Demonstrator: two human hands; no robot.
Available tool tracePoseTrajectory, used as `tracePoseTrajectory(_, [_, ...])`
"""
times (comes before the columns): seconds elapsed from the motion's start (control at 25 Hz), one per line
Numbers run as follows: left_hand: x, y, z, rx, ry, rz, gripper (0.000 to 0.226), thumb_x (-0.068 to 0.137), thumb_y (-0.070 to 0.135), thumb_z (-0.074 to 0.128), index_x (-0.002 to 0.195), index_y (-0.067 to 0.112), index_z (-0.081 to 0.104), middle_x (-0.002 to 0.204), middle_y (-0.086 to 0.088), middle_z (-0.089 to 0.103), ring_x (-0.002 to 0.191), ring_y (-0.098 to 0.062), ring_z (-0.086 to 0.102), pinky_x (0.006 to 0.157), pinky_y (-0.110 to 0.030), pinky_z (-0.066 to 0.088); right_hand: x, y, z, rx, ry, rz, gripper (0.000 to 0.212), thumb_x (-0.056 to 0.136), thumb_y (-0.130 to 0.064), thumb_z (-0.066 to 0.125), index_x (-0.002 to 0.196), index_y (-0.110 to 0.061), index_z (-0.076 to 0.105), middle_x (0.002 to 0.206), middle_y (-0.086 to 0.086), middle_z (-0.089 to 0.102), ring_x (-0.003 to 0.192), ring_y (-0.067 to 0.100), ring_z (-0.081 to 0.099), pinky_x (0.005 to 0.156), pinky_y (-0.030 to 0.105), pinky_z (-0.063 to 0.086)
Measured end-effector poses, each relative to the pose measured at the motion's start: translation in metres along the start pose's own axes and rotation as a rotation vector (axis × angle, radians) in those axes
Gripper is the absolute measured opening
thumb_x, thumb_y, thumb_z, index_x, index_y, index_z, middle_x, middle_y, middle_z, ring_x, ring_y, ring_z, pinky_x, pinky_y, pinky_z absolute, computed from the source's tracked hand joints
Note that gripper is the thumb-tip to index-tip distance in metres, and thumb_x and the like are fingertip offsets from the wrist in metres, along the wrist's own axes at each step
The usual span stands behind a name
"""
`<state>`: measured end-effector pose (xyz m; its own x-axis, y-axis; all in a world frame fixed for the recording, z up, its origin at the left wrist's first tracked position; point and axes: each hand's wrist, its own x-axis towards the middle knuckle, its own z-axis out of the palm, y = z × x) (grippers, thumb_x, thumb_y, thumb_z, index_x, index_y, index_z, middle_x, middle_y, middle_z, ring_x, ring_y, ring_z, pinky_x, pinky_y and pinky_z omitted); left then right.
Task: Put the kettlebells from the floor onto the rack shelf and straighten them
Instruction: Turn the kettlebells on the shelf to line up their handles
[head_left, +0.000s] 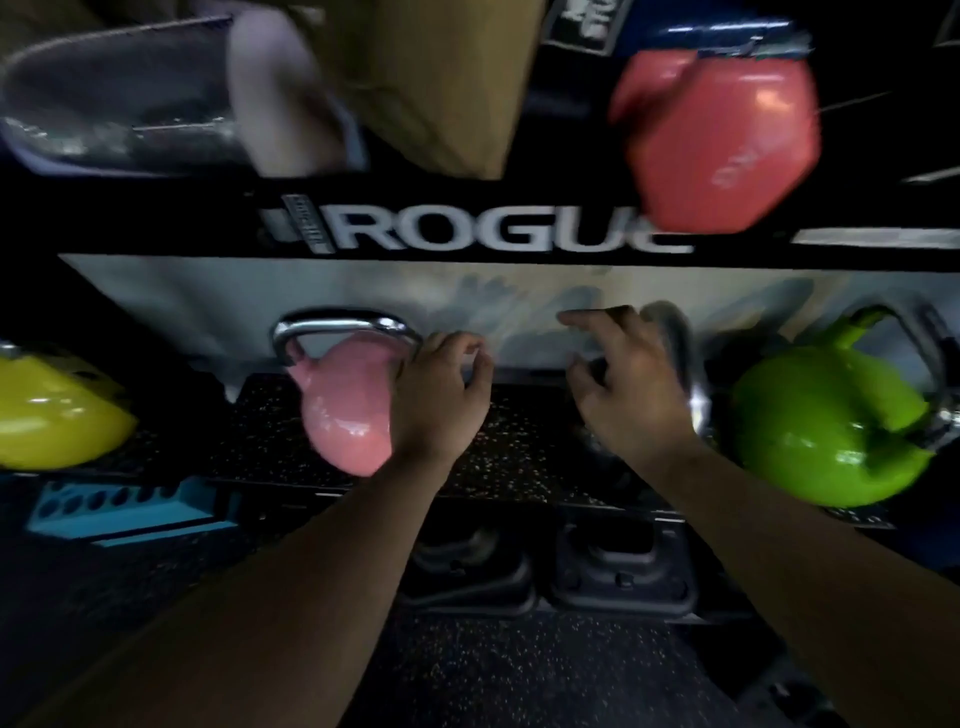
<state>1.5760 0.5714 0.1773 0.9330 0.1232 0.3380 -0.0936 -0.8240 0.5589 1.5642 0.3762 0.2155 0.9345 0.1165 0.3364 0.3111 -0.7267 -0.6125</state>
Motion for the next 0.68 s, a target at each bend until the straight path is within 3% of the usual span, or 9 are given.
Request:
tracePoseTrajectory(0.2, [0.013,-0.07,-0.06,0.234,0.101,0.043,0.023,0.091,0.041,0.051,0.097,0.029,0.069,0.101,0.006,0.066,0.103,-0.023,0.059,0.091,-0.039,0.034,0.032,-0.065,0.086,0.045,-0.162,0.059,0.037,0.092,-0.032,0.056,0.128,-0.024,0.06,0.114,0.007,0.062,0.115,0.028,0.054,0.1,0.043,0.045])
tracePoseTrajectory(0.4, [0.017,-0.136,-0.105,0.045,0.142,-0.195,0.037,0.089,0.05,0.056,0.115,0.023,0.053,0.121,-0.002,0.049,0.111,-0.026,0.048,0.091,-0.041,0.039,0.066,-0.122,0.155,0.021,-0.253,0.181,0.051,0.093,-0.057,0.05,0.134,-0.027,0.053,0.124,0.01,0.056,0.118,0.031,0.054,0.1,0.04,0.046])
tracePoseTrajectory(0.48, [0.017,-0.145,-0.1,-0.174,0.029,-0.379,0.059,0.089,0.061,0.05,0.133,0.023,0.039,0.135,-0.008,0.041,0.119,-0.031,0.049,0.095,-0.048,0.045,0.074,-0.129,0.167,0.002,-0.274,0.241,0.051,0.092,-0.06,0.049,0.129,-0.025,0.053,0.123,0.01,0.057,0.118,0.031,0.053,0.093,0.035,0.043])
tracePoseTrajectory(0.56, [0.02,-0.141,-0.089,-0.448,-0.164,-0.554,0.077,0.088,0.073,0.037,0.149,0.033,0.013,0.154,-0.011,0.024,0.13,-0.041,0.047,0.1,-0.056,0.047,0.078,-0.135,0.173,0.01,-0.241,0.297,0.048,0.093,-0.058,0.05,0.123,-0.02,0.054,0.119,0.012,0.058,0.114,0.034,0.053,0.085,0.033,0.038])
tracePoseTrajectory(0.68, [0.031,-0.139,-0.081,-0.571,-0.277,-0.597,0.081,0.091,0.073,0.028,0.152,0.042,-0.015,0.166,-0.009,-0.008,0.143,-0.046,0.033,0.109,-0.054,0.04,0.069,-0.151,0.181,0.016,-0.164,0.377,0.048,0.095,-0.053,0.049,0.125,-0.014,0.052,0.119,0.017,0.055,0.114,0.035,0.05,0.085,0.035,0.036])
